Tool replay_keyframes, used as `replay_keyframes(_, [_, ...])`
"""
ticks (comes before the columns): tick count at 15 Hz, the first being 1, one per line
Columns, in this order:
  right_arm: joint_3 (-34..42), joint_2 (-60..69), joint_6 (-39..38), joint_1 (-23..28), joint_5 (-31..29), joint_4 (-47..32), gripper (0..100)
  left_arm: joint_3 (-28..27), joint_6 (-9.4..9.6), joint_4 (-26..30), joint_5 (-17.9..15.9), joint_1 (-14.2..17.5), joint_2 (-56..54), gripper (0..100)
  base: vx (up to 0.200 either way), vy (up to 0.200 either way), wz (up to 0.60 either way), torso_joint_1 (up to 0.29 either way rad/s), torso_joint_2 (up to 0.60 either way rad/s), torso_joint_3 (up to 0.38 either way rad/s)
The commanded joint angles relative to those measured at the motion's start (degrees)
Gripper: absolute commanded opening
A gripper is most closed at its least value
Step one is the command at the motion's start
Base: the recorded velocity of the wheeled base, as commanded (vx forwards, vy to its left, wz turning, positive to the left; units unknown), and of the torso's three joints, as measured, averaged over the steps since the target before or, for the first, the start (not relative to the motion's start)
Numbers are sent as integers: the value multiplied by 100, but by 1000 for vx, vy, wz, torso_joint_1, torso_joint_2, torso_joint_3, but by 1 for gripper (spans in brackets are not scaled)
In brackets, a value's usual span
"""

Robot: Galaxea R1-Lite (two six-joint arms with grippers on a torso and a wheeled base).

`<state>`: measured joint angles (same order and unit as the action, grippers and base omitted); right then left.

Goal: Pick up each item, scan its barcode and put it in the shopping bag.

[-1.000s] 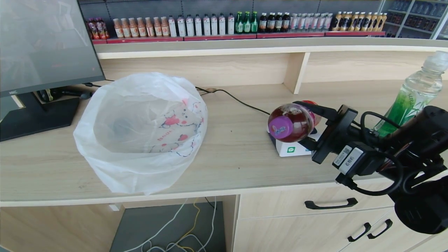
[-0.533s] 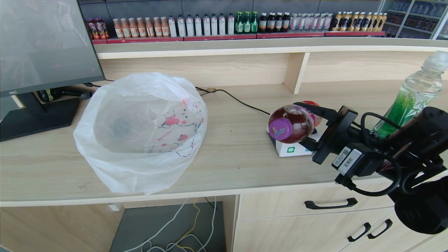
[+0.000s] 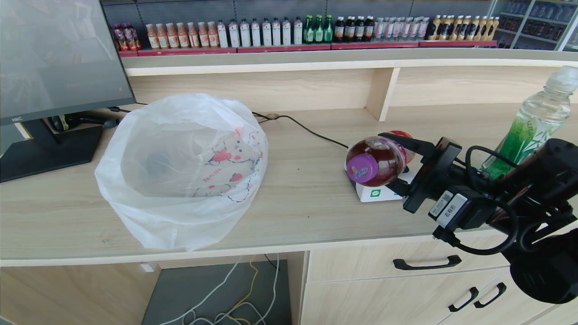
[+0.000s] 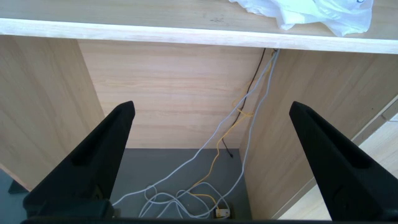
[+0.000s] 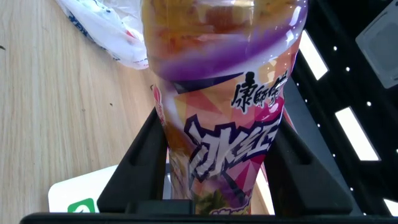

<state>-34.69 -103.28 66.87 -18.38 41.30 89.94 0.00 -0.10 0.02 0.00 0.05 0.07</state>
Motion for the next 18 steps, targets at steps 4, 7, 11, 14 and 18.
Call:
replay_keyframes(4, [7,36,11,-7,1,6,0,0,-8,6,0,-5,1,100,0,0,0,0,0,0])
replay_keyframes(7, [-2,124,-130,-43,-8,6,0,0,-8,-2,0,4,1,100,0,0,0,0,0,0])
replay_keyframes(11, [-46,598,-684,-51,-26,6,0,0,-8,6,0,-5,1,100,0,0,0,0,0,0])
replay_keyframes(14, [-29,1135,-1439,-429,-386,6,0,0,-8,-2,0,4,1,100,0,0,0,0,0,0])
replay_keyframes(18, [-64,1838,-2415,-1264,-1713,6,0,0,80,6,0,-5,1,100,0,0,0,0,0,0])
